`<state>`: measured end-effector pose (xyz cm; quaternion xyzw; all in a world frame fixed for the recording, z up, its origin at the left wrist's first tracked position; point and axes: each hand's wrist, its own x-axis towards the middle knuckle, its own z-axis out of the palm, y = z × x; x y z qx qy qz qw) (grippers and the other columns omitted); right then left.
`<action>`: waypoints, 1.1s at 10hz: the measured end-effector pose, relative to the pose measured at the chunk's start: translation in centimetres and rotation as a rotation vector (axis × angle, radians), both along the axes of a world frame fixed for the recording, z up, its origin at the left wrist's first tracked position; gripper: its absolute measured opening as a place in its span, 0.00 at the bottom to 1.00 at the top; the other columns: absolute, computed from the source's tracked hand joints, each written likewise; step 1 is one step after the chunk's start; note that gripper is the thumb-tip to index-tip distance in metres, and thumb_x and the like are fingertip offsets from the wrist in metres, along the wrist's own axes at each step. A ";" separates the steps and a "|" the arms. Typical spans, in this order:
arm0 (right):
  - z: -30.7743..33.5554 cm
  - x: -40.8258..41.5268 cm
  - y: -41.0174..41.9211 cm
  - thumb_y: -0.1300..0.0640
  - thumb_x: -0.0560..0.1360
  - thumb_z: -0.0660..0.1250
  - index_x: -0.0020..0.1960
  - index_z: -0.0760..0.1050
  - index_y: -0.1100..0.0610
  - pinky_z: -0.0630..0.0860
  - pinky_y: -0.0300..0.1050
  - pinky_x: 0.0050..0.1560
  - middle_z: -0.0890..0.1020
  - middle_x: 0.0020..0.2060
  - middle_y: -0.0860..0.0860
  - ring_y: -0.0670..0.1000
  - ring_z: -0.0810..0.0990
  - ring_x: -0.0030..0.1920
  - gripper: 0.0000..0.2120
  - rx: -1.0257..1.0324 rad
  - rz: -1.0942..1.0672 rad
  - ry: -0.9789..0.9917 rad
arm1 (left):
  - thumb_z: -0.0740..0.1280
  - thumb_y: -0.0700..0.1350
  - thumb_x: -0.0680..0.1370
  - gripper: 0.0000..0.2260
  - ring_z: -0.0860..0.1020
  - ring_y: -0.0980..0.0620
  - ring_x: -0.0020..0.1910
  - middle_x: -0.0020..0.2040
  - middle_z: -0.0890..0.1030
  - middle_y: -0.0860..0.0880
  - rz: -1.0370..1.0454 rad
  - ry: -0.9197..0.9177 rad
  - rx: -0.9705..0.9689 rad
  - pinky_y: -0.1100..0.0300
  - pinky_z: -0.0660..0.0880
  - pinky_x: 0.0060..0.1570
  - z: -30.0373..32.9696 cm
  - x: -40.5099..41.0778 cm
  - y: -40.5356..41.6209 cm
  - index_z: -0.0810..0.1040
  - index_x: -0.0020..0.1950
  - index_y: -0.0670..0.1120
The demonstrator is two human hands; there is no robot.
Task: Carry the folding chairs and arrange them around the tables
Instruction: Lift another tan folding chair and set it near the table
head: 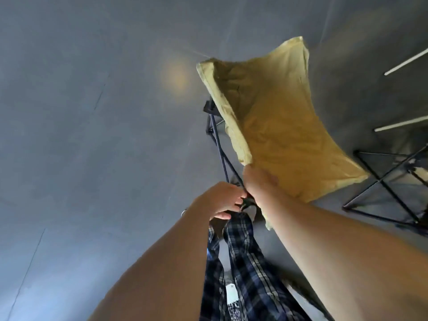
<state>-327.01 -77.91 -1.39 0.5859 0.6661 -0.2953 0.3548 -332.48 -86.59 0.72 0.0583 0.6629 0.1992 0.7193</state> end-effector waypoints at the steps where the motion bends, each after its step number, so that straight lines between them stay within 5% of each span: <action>1: -3.3 5.6 3.5 0.30 0.74 0.52 0.73 0.69 0.52 0.61 0.64 0.71 0.66 0.74 0.62 0.66 0.65 0.72 0.37 -0.025 -0.211 0.013 | 0.61 0.50 0.82 0.18 0.79 0.44 0.56 0.56 0.78 0.42 0.187 0.233 0.020 0.46 0.78 0.56 0.0 -0.8 4.6 0.74 0.66 0.39; 2: -2.3 9.2 4.2 0.38 0.68 0.64 0.57 0.76 0.57 0.76 0.56 0.57 0.76 0.62 0.62 0.65 0.76 0.60 0.27 -0.145 -0.092 -0.088 | 0.64 0.57 0.80 0.23 0.76 0.45 0.59 0.60 0.74 0.46 0.392 0.240 0.010 0.50 0.79 0.48 0.6 -1.9 9.7 0.70 0.69 0.45; 3: -1.8 12.8 6.0 0.58 0.78 0.59 0.46 0.73 0.61 0.73 0.45 0.37 0.76 0.38 0.56 0.58 0.78 0.45 0.08 -0.276 -0.116 -0.055 | 0.64 0.59 0.79 0.28 0.69 0.44 0.69 0.72 0.67 0.49 0.469 0.227 -0.004 0.48 0.73 0.57 0.0 -1.5 13.7 0.60 0.76 0.51; 4: -1.9 15.6 7.3 0.61 0.79 0.58 0.55 0.74 0.61 0.77 0.46 0.43 0.75 0.40 0.55 0.56 0.79 0.46 0.08 -0.275 -0.211 -0.039 | 0.63 0.60 0.79 0.29 0.66 0.44 0.72 0.75 0.64 0.50 0.457 0.247 -0.085 0.49 0.70 0.62 -2.0 -0.2 15.6 0.59 0.76 0.53; 5: -1.6 18.5 9.9 0.58 0.78 0.60 0.50 0.71 0.59 0.75 0.45 0.42 0.75 0.42 0.54 0.56 0.78 0.46 0.05 -0.208 -0.329 -0.088 | 0.65 0.58 0.78 0.25 0.70 0.43 0.68 0.73 0.68 0.48 0.524 0.197 -0.132 0.46 0.72 0.62 -3.5 0.4 17.8 0.63 0.73 0.55; 6: 0.4 21.0 14.7 0.57 0.76 0.60 0.49 0.70 0.58 0.75 0.46 0.48 0.77 0.52 0.57 0.58 0.78 0.52 0.04 -0.131 -0.456 -0.091 | 0.60 0.44 0.83 0.13 0.77 0.50 0.45 0.69 0.73 0.40 0.505 0.268 -0.066 0.54 0.79 0.47 -3.9 1.4 21.6 0.70 0.67 0.49; 7: 2.7 21.9 20.0 0.57 0.77 0.60 0.56 0.73 0.57 0.74 0.48 0.56 0.78 0.60 0.59 0.61 0.77 0.60 0.09 -0.016 -0.472 -0.081 | 0.56 0.40 0.83 0.16 0.81 0.46 0.47 0.65 0.76 0.41 0.462 0.402 0.019 0.55 0.81 0.39 -3.1 2.5 26.7 0.69 0.71 0.45; 8: 4.5 21.4 24.1 0.57 0.81 0.58 0.62 0.74 0.61 0.73 0.48 0.58 0.77 0.62 0.60 0.60 0.76 0.63 0.14 0.106 -0.522 -0.049 | 0.57 0.40 0.83 0.12 0.81 0.46 0.44 0.56 0.79 0.45 0.540 0.353 0.029 0.48 0.82 0.45 -0.6 2.1 32.3 0.71 0.65 0.50; 9: 5.8 19.9 27.6 0.60 0.81 0.59 0.58 0.75 0.63 0.72 0.44 0.48 0.80 0.57 0.59 0.59 0.78 0.58 0.11 0.216 -0.644 0.021 | 0.56 0.35 0.83 0.11 0.81 0.46 0.43 0.49 0.79 0.45 0.437 0.368 0.102 0.51 0.82 0.41 1.4 0.4 38.3 0.72 0.59 0.47; 10: 6.9 17.8 31.1 0.63 0.80 0.58 0.49 0.76 0.61 0.69 0.41 0.36 0.80 0.52 0.59 0.53 0.76 0.41 0.08 0.290 -0.793 0.075 | 0.53 0.31 0.81 0.14 0.82 0.45 0.45 0.52 0.79 0.43 0.296 0.354 0.172 0.50 0.82 0.41 2.9 -1.5 44.5 0.73 0.60 0.45; 11: 8.0 15.4 34.2 0.61 0.79 0.59 0.40 0.72 0.58 0.65 0.42 0.31 0.79 0.47 0.58 0.52 0.69 0.35 0.09 0.334 -0.912 0.053 | 0.52 0.28 0.79 0.19 0.82 0.43 0.47 0.55 0.79 0.41 0.205 0.313 0.216 0.53 0.82 0.33 3.8 -3.6 50.5 0.72 0.63 0.43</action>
